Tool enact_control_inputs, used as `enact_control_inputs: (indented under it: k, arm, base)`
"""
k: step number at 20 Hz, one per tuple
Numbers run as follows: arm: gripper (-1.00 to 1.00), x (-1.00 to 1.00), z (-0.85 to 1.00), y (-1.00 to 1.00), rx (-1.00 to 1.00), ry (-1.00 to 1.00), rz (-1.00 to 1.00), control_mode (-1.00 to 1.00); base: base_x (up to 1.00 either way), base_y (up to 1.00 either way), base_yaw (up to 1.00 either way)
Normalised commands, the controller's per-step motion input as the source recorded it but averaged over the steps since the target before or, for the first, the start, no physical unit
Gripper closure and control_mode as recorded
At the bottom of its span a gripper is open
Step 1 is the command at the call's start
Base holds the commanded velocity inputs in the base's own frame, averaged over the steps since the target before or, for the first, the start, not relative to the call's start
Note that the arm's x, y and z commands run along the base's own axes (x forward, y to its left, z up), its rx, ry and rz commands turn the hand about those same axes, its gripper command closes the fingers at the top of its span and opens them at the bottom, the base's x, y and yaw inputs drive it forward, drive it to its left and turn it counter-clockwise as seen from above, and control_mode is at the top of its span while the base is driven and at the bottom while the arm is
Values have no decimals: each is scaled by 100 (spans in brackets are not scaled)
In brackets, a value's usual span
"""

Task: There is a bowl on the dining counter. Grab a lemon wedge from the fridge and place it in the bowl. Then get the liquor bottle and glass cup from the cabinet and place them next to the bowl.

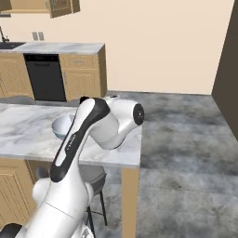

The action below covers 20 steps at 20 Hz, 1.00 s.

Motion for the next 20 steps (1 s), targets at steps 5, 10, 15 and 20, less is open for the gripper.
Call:
enact_control_inputs:
  k: [5, 10, 15, 20]
  arm:
    - [100, 51, -50, 0, -7, 0, 18, -100]
    - [100, 54, -46, 0, -7, 0, 13, -100]
    - [100, 55, -45, 0, -4, 0, 10, -100]
    - [100, 63, -50, 0, -1, 0, 9, -100]
  base:
    - [0, 0, 0]
    - [0, 0, 0]
    - [0, 0, 0]
    - [0, 0, 0]
